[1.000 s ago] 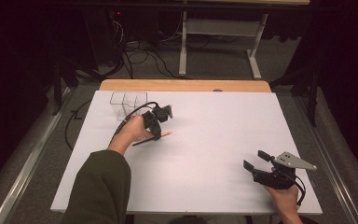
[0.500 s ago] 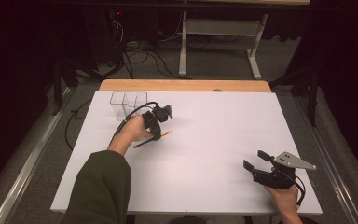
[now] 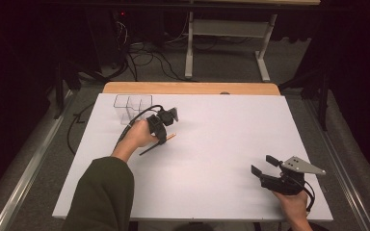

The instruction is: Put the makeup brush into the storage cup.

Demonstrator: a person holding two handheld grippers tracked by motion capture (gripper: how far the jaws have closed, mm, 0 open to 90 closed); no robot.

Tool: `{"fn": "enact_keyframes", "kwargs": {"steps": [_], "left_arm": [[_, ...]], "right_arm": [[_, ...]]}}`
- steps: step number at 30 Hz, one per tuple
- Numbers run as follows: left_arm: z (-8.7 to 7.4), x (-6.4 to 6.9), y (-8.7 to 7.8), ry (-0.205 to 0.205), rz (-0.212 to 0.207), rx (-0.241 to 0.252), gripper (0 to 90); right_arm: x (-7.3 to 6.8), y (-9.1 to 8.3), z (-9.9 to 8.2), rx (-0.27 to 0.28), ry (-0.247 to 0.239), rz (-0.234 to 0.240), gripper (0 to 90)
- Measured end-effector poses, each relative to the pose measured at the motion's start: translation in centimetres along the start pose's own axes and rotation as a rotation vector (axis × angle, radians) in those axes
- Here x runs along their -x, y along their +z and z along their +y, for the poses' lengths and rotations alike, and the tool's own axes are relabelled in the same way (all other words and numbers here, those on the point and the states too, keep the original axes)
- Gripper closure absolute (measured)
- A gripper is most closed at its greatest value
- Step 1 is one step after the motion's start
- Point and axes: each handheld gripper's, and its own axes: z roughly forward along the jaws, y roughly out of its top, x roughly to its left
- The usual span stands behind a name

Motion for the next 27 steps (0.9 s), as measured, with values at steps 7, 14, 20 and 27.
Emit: {"fn": "enact_keyframes", "kwargs": {"steps": [7, 14, 20, 27], "left_arm": [[-0.08, 0.07, -0.04, 0.007, 0.004, 0.005, 82.8], [-0.63, 0.22, -0.07, 0.001, -0.007, 0.031, 82.9], [-0.81, 0.47, -0.11, 0.012, -0.004, 0.033, 82.9], [-0.94, 0.81, -0.33, 0.019, -0.002, 0.046, 82.8]], "right_arm": [[0.08, -0.02, -0.02, 0.002, 0.001, 0.000, 28.9], [0.02, 0.00, -0.01, 0.000, 0.002, 0.000, 28.9], [0.09, -0.02, -0.03, 0.001, 0.004, -0.002, 28.9], [0.02, -0.02, -0.03, 0.000, 0.002, -0.001, 28.9]]}}
